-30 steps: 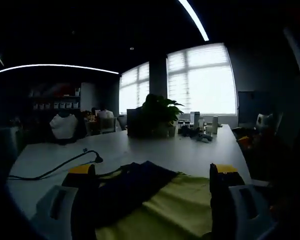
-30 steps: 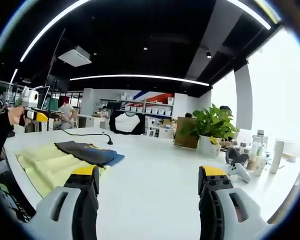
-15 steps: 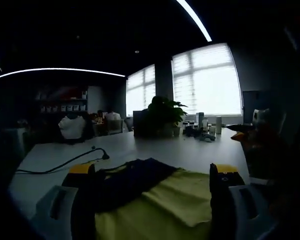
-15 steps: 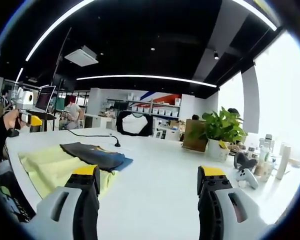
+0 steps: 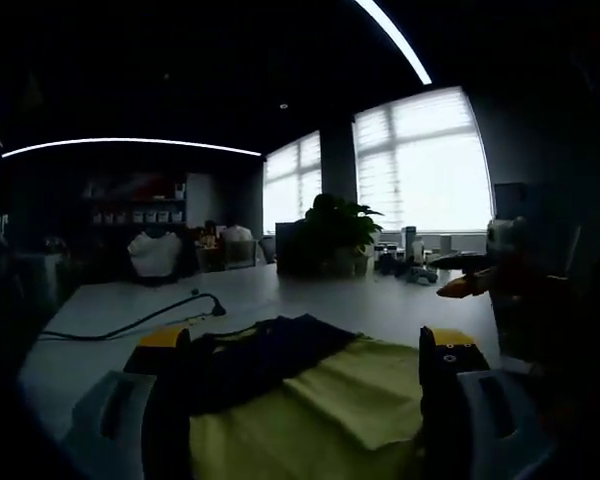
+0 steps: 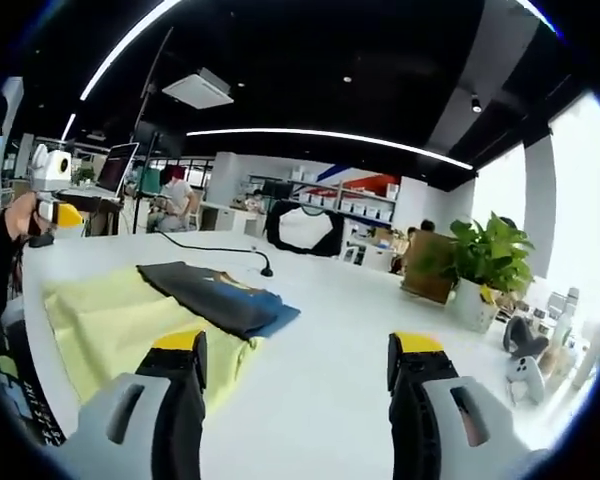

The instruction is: Fold the garment on the visible template until the final outline fits inside the template.

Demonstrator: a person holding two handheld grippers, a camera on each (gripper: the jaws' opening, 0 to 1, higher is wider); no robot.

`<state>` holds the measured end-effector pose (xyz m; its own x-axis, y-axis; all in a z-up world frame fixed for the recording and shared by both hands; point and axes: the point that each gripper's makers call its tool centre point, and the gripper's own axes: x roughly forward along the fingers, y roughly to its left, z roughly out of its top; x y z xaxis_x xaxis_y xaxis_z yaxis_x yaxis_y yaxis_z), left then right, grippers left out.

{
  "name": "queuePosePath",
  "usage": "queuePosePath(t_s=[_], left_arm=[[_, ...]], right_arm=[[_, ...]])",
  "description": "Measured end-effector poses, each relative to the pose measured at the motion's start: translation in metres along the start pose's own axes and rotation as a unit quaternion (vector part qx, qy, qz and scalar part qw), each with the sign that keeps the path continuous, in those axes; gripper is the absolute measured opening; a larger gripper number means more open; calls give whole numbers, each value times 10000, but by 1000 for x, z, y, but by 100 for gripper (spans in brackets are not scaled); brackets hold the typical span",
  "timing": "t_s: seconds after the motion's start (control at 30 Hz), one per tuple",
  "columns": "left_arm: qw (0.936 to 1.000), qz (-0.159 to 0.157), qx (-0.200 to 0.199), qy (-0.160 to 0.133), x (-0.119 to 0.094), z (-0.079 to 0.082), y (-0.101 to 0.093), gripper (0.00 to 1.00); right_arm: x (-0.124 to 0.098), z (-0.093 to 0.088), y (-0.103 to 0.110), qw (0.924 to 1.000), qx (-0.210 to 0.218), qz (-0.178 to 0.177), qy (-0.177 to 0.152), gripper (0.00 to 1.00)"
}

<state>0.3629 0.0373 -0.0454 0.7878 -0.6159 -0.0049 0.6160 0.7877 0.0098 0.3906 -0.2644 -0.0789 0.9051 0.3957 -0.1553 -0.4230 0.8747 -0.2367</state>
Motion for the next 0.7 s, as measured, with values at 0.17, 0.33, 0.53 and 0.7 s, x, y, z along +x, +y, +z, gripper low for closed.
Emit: queuePosePath(t_s=[0.17, 0.33, 0.53, 0.7], left_arm=[[10000, 2, -87, -21, -3, -2, -2, 99], [10000, 25, -53, -20, -4, -3, -6, 99], [9999, 129, -26, -24, -9, -5, -8, 99], [9997, 203, -100, -26, -14, -8, -7, 98]], right_arm=[[21, 0, 13, 9997, -103, 213, 65, 69], [44, -5, 24, 9987, -98, 442, 218, 66], [71, -14, 35, 9969, -135, 646, 425, 59], [92, -24, 52, 9918, -438, 937, 745, 58]])
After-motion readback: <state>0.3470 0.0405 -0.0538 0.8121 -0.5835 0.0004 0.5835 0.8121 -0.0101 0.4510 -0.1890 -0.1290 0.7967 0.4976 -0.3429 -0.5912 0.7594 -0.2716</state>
